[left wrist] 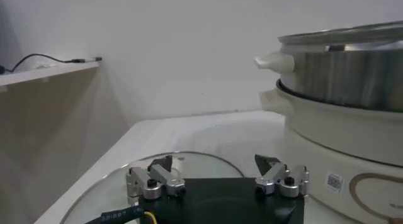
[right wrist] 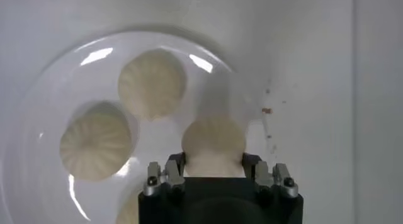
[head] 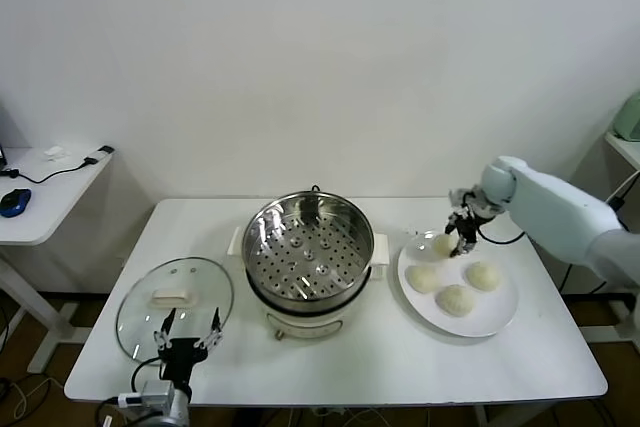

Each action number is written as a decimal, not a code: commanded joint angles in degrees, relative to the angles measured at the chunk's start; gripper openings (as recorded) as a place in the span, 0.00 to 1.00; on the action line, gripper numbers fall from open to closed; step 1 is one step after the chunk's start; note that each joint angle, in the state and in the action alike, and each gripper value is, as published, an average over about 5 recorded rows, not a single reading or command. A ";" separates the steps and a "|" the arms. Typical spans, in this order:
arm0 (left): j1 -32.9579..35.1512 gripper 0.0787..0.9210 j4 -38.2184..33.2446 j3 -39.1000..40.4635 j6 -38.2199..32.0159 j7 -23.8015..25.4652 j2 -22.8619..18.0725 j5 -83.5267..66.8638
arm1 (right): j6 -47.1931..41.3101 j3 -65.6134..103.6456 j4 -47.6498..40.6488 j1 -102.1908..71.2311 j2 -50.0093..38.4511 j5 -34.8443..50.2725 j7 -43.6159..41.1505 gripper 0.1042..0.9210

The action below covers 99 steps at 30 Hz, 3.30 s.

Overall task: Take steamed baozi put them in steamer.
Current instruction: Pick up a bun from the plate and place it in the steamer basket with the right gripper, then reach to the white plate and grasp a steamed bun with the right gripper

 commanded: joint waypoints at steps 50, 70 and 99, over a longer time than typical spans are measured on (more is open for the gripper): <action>0.72 0.88 -2.74 0.01 0.43 -0.80 0.03 0.48 | 44.16 -2.08 -11.07 0.71 33.37 -26.94 10.18 0.66; 1.45 0.88 -4.75 0.21 0.50 -0.76 -0.53 0.49 | 3.85 -38.41 26.67 39.29 -0.69 24.81 4.82 0.88; 2.27 0.88 -4.11 -0.37 0.54 -0.95 -0.90 0.75 | -21.92 -18.72 17.73 0.18 -3.67 18.63 14.20 0.88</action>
